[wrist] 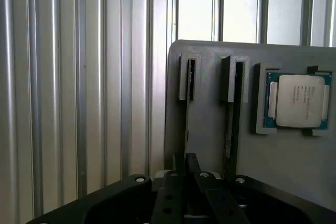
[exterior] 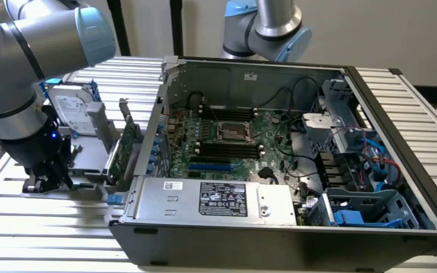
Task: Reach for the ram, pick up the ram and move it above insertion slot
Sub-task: 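Pick up the ram and move it above insertion slot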
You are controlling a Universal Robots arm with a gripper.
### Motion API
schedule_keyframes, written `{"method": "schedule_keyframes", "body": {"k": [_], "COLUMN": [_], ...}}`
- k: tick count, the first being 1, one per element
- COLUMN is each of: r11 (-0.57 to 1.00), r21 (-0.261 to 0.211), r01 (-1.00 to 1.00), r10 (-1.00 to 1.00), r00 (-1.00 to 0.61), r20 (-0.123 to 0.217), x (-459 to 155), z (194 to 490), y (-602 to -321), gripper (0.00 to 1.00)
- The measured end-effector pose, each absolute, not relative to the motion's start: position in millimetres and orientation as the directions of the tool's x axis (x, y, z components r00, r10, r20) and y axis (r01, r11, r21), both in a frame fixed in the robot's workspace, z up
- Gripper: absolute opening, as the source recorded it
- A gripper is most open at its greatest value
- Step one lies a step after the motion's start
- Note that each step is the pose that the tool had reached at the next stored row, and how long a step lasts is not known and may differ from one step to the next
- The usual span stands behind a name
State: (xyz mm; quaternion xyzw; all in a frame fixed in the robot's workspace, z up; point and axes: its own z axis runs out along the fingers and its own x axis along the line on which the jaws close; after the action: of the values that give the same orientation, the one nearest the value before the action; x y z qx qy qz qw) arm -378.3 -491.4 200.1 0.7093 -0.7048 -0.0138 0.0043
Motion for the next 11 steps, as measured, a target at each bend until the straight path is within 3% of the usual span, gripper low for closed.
{"method": "schedule_keyframes", "body": {"k": [11], "r11": [0.000], "r21": [0.026], "r01": [-1.000], "r10": [-1.000], "r00": [0.000], "r20": [-0.014], "x": [-378.2], "z": [199.9], "y": [-491.4], "gripper": [0.13]}}
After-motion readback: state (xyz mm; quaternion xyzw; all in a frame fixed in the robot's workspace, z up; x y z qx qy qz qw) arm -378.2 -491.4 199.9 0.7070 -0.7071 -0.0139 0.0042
